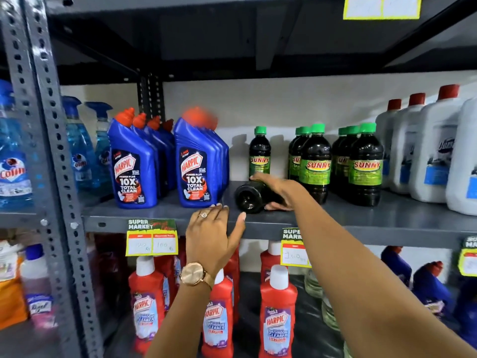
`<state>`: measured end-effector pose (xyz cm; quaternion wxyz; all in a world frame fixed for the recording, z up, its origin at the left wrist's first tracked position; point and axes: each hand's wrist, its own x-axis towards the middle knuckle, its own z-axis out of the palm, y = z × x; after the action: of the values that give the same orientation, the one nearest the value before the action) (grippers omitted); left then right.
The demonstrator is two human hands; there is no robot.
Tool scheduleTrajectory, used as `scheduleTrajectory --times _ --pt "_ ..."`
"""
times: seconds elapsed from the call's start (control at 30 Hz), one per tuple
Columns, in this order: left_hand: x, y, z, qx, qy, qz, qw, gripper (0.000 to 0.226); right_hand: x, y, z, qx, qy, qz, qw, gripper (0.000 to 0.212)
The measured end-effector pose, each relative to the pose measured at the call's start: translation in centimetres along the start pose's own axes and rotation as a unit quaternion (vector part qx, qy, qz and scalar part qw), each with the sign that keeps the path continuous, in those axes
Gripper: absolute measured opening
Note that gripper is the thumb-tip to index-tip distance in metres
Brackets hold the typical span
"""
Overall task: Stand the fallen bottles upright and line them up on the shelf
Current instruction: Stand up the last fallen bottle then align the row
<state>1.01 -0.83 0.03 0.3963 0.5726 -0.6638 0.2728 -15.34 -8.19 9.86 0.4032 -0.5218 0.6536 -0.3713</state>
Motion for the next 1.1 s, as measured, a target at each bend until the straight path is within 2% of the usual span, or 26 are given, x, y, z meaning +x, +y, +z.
scheduleTrajectory --times 0.13,0.23,0.33,0.5,0.67,0.77,0.93,1.03,1.1 --pt "0.0 -0.1 0.2 -0.004 0.007 0.004 1.0 0.054 0.1 2.0 0.6 0.13 0.089 -0.116 0.981 0.079" --pt "0.0 -0.2 0.3 -0.009 0.006 0.003 1.0 0.055 -0.3 1.9 0.2 0.072 0.198 -0.203 0.956 0.061" --pt "-0.1 -0.3 0.3 -0.009 0.011 0.002 1.0 0.056 -0.3 1.5 0.4 0.003 0.269 -0.286 0.92 0.066" --pt "0.1 -0.3 0.2 -0.011 0.014 0.006 1.0 0.057 -0.2 1.2 1.0 -0.024 0.215 -0.294 0.931 0.088" --pt "0.0 -0.2 0.1 -0.019 0.013 0.004 1.0 0.056 0.3 1.5 1.2 -0.02 0.159 -0.252 0.954 0.075" --pt "0.0 -0.1 0.0 -0.02 0.012 0.001 1.0 0.056 0.3 1.7 0.9 -0.041 0.162 -0.247 0.954 0.072" --pt "-0.1 -0.1 -0.1 -0.024 -0.001 -0.003 1.0 0.057 0.2 1.8 1.7 -0.122 0.193 -0.263 0.937 0.095" --pt "-0.1 -0.1 -0.2 -0.027 -0.005 -0.003 1.0 0.057 0.3 1.7 1.5 -0.065 0.157 -0.254 0.952 0.071" --pt "-0.1 -0.1 -0.1 -0.029 -0.008 -0.005 1.0 0.058 0.3 1.8 1.3 -0.063 0.155 -0.251 0.953 0.067"
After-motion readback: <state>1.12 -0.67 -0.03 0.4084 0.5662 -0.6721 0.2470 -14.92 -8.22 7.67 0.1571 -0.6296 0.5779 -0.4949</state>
